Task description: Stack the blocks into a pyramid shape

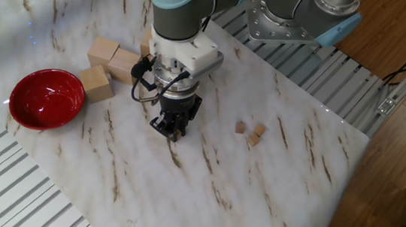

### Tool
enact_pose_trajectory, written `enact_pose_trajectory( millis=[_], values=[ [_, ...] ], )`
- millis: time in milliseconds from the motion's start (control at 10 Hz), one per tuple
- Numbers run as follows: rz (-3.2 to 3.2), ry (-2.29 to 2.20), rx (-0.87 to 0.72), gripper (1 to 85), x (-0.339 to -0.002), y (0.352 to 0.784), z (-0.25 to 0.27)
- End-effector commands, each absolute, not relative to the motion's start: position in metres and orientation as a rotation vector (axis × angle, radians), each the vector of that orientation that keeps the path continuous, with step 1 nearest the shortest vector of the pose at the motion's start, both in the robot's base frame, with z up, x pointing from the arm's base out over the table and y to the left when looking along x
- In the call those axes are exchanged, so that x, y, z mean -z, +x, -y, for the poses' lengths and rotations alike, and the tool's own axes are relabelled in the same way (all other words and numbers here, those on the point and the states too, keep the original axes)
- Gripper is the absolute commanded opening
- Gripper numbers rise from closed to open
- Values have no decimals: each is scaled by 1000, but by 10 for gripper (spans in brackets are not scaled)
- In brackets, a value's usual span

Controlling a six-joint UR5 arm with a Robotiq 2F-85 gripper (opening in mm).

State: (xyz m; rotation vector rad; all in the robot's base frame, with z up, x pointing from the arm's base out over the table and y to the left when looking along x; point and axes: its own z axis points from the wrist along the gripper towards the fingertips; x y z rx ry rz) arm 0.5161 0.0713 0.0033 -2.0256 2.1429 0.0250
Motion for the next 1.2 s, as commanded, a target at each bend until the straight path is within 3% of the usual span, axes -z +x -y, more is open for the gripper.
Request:
enact_pose_trajectory(
  millis=[0,1100],
  values=[
    [-2149,-2008,-13,263,-5,520,-70],
    [-2131,-2003,-1,223,-7,528,-66]
  ],
)
